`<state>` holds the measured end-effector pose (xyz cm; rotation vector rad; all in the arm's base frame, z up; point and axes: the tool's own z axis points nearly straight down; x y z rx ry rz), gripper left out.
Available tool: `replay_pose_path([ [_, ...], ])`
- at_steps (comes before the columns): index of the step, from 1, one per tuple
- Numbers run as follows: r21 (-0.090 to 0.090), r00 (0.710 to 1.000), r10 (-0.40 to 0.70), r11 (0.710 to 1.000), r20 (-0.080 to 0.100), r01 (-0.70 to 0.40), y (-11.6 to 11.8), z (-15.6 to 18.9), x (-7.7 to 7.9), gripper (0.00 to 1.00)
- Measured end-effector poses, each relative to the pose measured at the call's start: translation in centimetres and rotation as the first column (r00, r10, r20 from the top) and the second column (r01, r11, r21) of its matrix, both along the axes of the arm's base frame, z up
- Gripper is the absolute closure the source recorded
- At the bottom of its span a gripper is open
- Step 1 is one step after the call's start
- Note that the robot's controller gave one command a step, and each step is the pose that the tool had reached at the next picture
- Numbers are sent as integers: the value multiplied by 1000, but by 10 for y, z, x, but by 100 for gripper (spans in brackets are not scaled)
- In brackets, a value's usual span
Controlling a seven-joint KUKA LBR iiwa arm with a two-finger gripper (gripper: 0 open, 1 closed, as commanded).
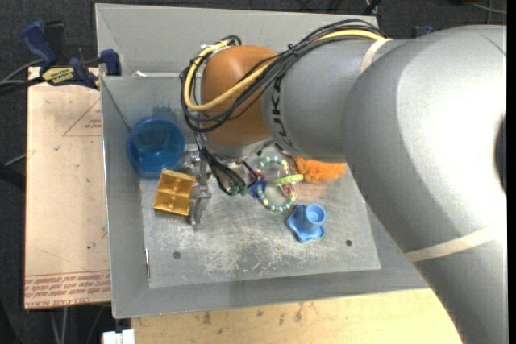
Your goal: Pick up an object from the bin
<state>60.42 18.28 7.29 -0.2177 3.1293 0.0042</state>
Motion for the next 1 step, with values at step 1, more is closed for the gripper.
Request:
replay_pose_path([
  [1, -3, 1000, 25, 1000, -5, -25, 14, 159, -22, 100],
])
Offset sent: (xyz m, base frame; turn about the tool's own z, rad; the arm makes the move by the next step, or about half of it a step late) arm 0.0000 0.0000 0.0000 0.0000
